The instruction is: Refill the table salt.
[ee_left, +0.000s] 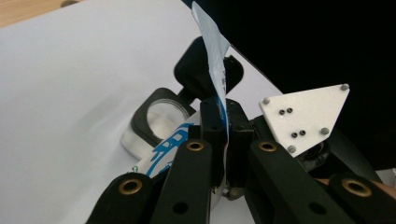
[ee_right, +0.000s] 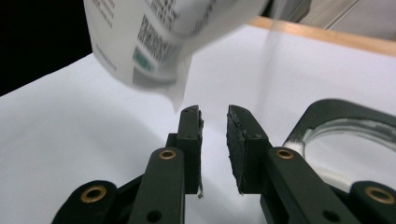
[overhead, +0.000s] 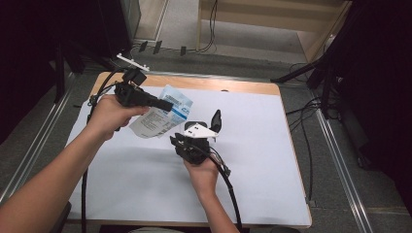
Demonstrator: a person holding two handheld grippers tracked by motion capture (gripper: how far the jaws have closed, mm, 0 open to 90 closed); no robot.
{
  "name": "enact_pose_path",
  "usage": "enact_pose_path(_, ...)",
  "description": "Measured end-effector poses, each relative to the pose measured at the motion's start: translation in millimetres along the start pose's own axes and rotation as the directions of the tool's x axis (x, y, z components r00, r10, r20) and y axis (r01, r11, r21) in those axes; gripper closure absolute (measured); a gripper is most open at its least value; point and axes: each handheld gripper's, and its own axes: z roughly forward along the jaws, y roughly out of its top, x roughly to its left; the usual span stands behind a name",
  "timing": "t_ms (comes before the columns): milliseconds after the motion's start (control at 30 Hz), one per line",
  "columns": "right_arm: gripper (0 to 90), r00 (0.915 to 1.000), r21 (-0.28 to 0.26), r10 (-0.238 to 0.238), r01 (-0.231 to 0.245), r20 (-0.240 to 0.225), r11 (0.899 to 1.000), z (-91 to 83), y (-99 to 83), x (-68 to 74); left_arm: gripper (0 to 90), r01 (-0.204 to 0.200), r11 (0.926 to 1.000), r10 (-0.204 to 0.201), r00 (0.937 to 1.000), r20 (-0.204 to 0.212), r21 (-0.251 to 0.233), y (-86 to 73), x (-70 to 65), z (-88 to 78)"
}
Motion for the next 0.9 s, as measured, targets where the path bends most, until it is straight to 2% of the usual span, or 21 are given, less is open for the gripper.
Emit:
enact_pose_path(167, 74.4, 0.9983, 0.038, 0.029, -0.027, -0.05, 0.999, -3.9, -0.6, -6.0, 90.0, 0.006, 1.0, -0.005, 0.9995, -0.032, 0.002, -2.7, 7.4, -1.4)
enact_pose_path(200, 73.8, 0.9983, 0.038, 0.017, -0.015, -0.055, 0.999, -5.0, -0.6, -8.0, 90.0, 0.003, 1.0, -0.003, 0.9994, -0.036, 0.003, -3.0, 8.5, -1.1)
enact_pose_path(400, 67.8, 0.9943, 0.037, 0.04, -0.036, -0.099, 0.999, -17.0, 2.0, -20.3, 90.0, 0.003, 0.9999, -0.003, 0.9996, -0.029, -0.016, -1.9, 15.3, 1.9)
enact_pose_path(467, 67.0, 0.9943, 0.053, 0.043, -0.038, -0.097, 0.998, -22.9, 2.2, -24.7, 90.0, -0.002, 0.9998, 0.002, 0.9996, -0.03, -0.021, -1.8, 16.8, 3.2)
enact_pose_path(600, 66.2, 0.9973, 0.069, 0.009, -0.004, -0.073, 0.998, -35.3, 1.0, -30.0, 90.0, -0.005, 0.9995, 0.004, 0.9996, -0.029, -0.032, -0.6, 20.7, 6.6)
enact_pose_path(700, 65.7, 0.9967, 0.073, -0.004, 0.01, -0.081, 0.997, -42.7, -0.5, -33.2, 90.0, -0.004, 0.9993, 0.003, 0.9995, -0.03, -0.038, 0.3, 25.2, 9.5)
enact_pose_path(833, 65.1, 0.9943, 0.088, 0.01, -0.001, -0.106, 0.996, -50.3, -3.5, -37.6, 90.0, -0.014, 0.999, 0.013, 0.9996, -0.025, -0.042, 0.3, 32.3, 12.2)
enact_pose_path(900, 65.1, 0.9938, 0.098, 0.001, 0.01, -0.111, 0.995, -53.4, -4.8, -39.0, 90.0, -0.013, 0.9988, 0.011, 0.9996, -0.025, -0.046, 0.2, 36.9, 12.7)
